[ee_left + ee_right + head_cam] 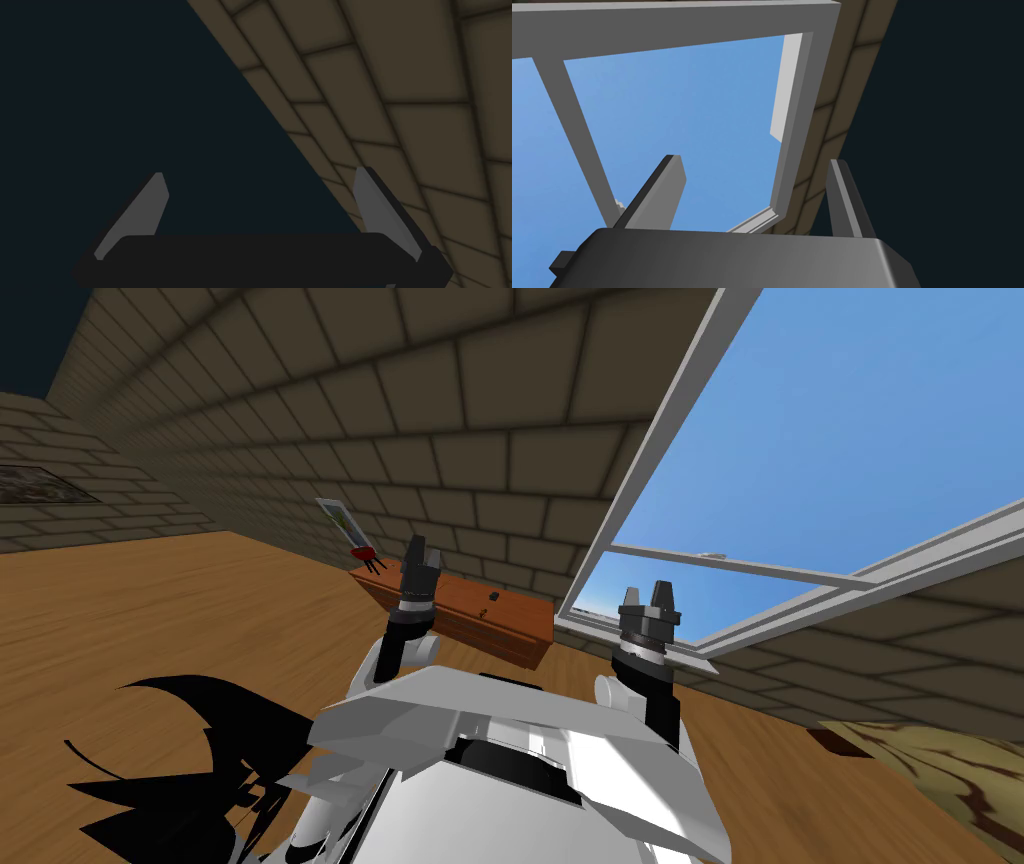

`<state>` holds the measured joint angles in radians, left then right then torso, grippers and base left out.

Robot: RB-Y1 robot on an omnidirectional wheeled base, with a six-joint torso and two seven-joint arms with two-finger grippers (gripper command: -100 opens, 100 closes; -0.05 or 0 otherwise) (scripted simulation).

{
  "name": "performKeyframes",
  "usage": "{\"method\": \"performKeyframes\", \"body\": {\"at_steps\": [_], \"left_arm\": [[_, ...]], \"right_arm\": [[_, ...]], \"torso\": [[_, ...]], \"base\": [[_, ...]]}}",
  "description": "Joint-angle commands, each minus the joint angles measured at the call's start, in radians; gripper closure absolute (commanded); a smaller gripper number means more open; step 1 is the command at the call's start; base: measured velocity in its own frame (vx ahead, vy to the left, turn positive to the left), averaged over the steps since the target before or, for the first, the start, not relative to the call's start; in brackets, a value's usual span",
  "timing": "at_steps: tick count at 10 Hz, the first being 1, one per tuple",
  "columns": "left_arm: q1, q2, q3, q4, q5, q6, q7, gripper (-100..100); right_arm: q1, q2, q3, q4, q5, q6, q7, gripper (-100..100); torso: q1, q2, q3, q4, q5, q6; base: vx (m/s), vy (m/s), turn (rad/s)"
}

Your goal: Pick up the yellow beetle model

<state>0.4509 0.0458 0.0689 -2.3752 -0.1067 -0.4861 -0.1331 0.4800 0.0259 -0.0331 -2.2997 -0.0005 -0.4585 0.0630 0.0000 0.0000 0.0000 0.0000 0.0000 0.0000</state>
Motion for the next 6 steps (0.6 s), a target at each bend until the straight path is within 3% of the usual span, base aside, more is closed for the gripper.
{"method": "performKeyframes", "body": {"at_steps": [1,6], "left_arm": [[-0.010,0.029,0.004,0.031,-0.002,0.021,0.002,-100],[-0.045,0.067,0.018,0.136,-0.011,0.096,0.007,-100]], "right_arm": [[0.000,0.000,0.000,0.000,0.000,0.000,0.000,0],[0.000,0.000,0.000,0.000,0.000,0.000,0.000,0]], "torso": [[0.000,0.000,0.000,0.000,0.000,0.000],[0.002,0.000,0.000,0.000,0.000,0.000]], "base": [[0.000,0.007,-0.054],[0.000,0.020,-0.047]]}}
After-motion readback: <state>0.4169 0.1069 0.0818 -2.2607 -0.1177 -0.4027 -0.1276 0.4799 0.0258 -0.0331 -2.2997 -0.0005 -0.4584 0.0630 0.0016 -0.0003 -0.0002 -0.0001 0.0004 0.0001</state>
